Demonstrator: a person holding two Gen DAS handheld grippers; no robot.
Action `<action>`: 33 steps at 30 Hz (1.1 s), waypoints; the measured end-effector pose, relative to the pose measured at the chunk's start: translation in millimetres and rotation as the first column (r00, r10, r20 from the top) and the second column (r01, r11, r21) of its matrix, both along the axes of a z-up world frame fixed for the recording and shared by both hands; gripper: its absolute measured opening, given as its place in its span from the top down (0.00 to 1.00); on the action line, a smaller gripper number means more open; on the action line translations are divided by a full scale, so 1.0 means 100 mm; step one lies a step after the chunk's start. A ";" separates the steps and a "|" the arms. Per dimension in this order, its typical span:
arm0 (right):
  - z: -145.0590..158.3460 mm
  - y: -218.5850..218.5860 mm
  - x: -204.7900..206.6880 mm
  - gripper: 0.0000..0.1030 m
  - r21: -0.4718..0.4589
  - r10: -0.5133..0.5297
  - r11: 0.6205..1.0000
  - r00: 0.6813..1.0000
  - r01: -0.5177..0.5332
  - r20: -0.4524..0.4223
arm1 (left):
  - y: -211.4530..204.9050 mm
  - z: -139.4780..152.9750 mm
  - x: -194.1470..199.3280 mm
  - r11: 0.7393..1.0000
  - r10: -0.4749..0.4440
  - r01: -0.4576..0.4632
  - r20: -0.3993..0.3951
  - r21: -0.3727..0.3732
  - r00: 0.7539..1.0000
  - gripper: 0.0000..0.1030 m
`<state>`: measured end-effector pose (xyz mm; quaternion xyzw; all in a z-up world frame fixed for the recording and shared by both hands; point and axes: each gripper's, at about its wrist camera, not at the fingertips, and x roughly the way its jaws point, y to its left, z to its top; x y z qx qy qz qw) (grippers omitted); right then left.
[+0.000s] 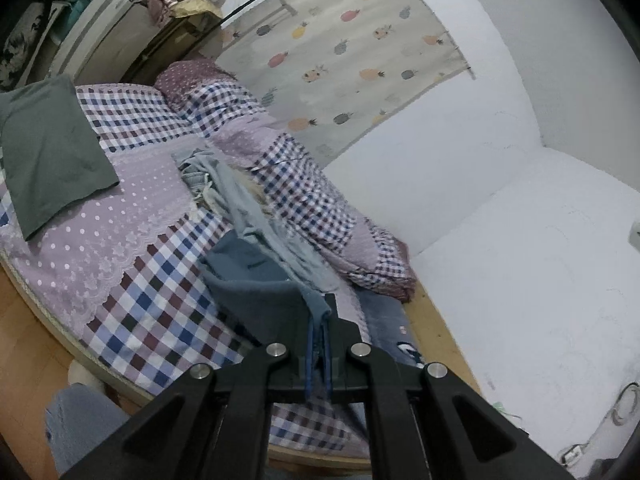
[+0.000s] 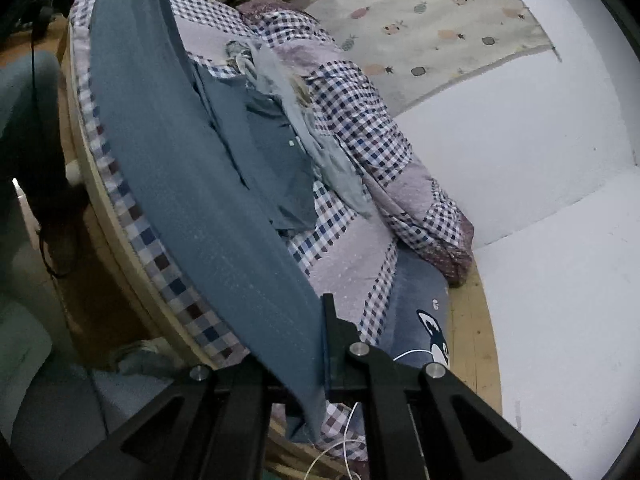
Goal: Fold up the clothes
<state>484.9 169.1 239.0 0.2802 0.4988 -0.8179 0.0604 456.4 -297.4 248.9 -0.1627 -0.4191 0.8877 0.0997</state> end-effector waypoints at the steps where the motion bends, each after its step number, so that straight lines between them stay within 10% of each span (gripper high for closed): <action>1: 0.07 0.01 0.06 0.99 -0.008 0.005 1.000 1.000 -0.005 0.007 | 0.01 0.05 0.06 1.000 -0.004 0.004 -0.010 -0.002 1.000 0.98; 7: 0.55 0.03 0.42 0.99 -0.034 0.049 0.998 0.998 -0.048 0.029 | 0.05 0.33 0.44 1.000 -0.028 0.027 -0.071 -0.015 0.997 0.98; 15: 0.92 0.07 0.50 0.98 -0.097 0.086 0.992 0.996 -0.083 0.026 | 0.01 0.31 -0.22 0.999 -0.039 0.038 0.049 0.016 0.998 0.98; 25: 0.53 0.29 -0.79 0.98 -0.122 0.052 0.992 0.990 -0.036 0.132 | -0.04 0.28 -1.06 0.997 -0.056 0.046 0.199 0.057 0.978 0.98; 33: 0.24 0.33 -2.18 0.98 -0.148 0.059 0.989 0.977 -0.029 0.206 | -0.15 0.09 -2.57 0.999 -0.040 0.040 0.332 0.007 0.943 0.98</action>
